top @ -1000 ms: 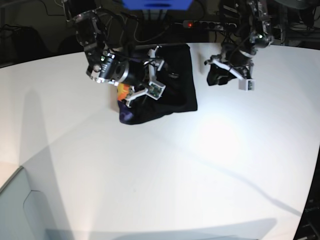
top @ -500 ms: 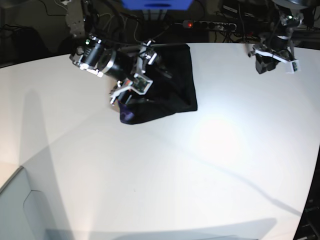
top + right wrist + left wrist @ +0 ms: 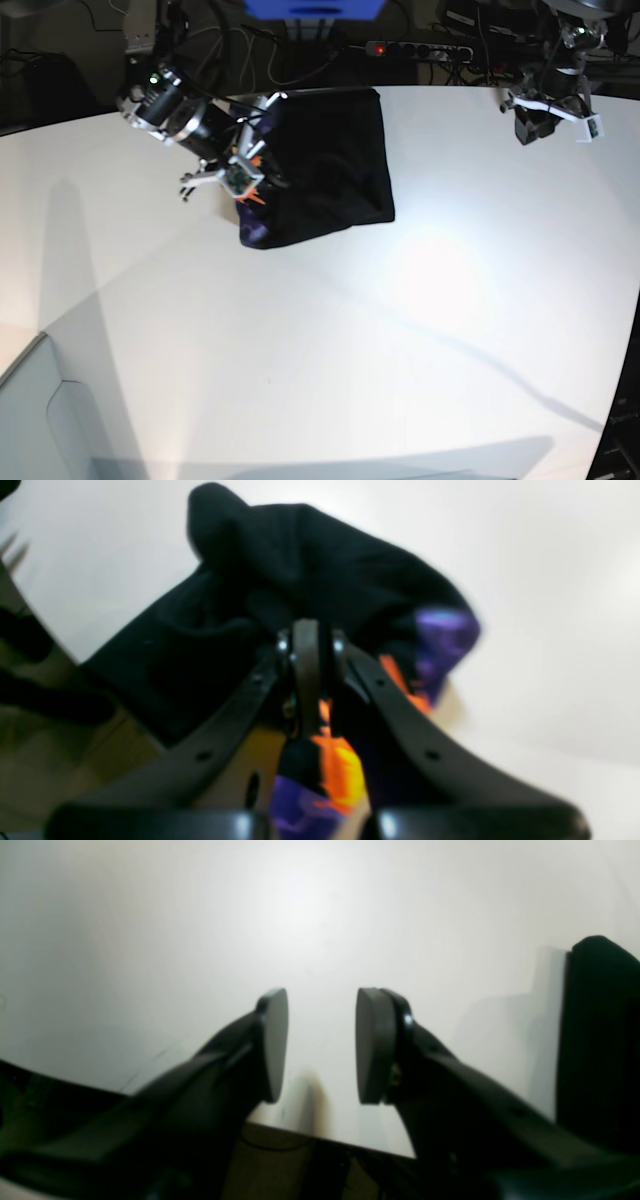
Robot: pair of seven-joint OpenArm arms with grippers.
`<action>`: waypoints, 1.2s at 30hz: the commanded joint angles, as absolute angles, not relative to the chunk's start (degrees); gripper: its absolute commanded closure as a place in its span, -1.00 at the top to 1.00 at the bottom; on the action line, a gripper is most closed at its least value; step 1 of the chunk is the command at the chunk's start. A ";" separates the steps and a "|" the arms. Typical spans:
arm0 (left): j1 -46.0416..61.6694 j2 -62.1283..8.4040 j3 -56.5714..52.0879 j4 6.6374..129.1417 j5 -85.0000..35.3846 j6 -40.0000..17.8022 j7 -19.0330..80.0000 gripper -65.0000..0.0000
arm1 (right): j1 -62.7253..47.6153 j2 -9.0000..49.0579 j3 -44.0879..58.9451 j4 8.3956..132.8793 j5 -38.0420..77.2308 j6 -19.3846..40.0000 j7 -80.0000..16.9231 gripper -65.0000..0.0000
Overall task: Fold the T-shirt properly
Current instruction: 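Press the right gripper's held end onto the folded bundle, then hold the bundle's end with the right gripper while the left gripper lifts away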
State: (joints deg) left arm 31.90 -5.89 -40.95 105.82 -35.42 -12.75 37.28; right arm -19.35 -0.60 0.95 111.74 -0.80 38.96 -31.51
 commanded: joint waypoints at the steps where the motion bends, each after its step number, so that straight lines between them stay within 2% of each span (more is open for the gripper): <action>1: 32.40 -6.46 -41.19 107.03 -36.18 -13.32 36.09 -0.32 | -19.12 -0.75 0.13 111.60 0.31 40.00 -29.93 -0.99; 9: 32.40 -6.73 -41.45 107.03 -36.18 -13.32 36.09 -0.32 | -17.71 -0.13 -10.68 104.92 0.22 40.00 -29.76 -0.99; 15: 32.40 -6.81 -41.45 107.03 -36.18 -13.32 36.09 -0.32 | -17.10 4.44 -23.60 105.27 0.22 40.00 -29.76 -0.99; 23: 32.48 -6.81 -41.54 107.03 -36.18 -13.32 36.09 -0.32 | -17.19 6.90 -19.12 112.92 0.40 40.00 -30.02 -0.99; 28: 32.48 -6.81 -41.54 107.03 -36.18 -13.23 36.09 -0.32 | -16.40 5.14 -12.79 114.33 0.31 40.00 -30.02 -0.99; 36: 33.19 -6.81 -41.54 107.03 -36.18 -13.05 36.09 -0.32 | -12.97 1.98 -15.08 100.44 0.31 40.00 -29.58 -0.99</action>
State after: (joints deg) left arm 32.75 -6.35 -41.06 105.91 -35.55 -12.71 37.10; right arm -13.19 2.35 -15.09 99.04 -1.21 38.96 -31.44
